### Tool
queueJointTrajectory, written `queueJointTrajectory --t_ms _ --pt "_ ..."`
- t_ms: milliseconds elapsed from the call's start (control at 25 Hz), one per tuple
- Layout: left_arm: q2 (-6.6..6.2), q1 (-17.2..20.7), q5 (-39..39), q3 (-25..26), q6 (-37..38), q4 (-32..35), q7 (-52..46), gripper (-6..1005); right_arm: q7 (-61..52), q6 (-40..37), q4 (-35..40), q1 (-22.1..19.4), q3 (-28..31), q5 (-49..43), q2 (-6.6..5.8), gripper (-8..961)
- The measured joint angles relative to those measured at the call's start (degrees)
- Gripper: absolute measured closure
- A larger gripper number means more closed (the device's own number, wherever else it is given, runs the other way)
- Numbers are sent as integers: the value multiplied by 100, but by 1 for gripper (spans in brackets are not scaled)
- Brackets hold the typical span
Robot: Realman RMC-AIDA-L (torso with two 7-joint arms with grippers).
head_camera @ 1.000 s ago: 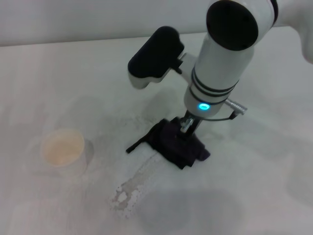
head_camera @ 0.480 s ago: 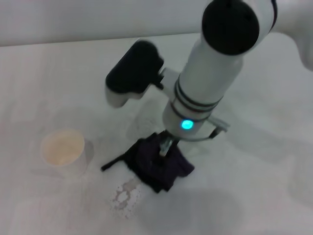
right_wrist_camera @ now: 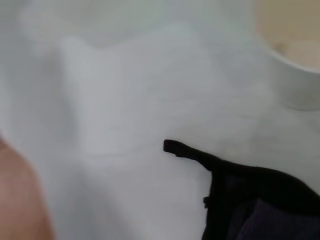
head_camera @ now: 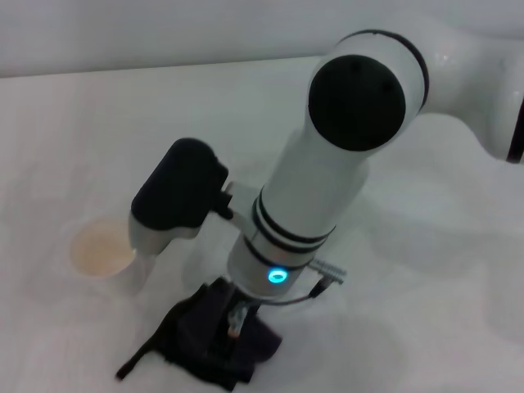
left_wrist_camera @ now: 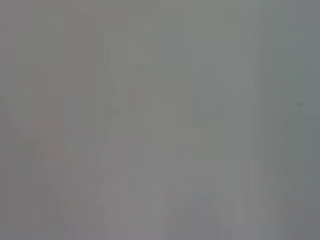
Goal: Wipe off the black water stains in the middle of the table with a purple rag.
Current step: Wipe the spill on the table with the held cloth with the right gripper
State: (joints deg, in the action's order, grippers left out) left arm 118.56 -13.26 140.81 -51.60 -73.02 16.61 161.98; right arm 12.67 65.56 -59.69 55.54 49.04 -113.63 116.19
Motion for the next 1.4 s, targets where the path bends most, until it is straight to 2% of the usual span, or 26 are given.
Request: queueJointTrajectory --t_ms 200,720,1000,1240,1400 --pt "0 20 -19 0 -8 -2 0 122 240 -166 5 49 -210 430 0 921" --pt "9 70 -19 37 -13 -12 0 123 219 -464 791 217 -171 221 0 923" --pt "9 86 -19 37 10 0 0 122 -243 -249 801 205 147 -767 0 924" --pt "4 103 -16 37 19 0 0 122 -354 243 699 -90 902 -1857 -25 927" --pt "2 104 -9 37 23 0 -1 122 -384 464 625 -193 1157 -2224 -33 929"
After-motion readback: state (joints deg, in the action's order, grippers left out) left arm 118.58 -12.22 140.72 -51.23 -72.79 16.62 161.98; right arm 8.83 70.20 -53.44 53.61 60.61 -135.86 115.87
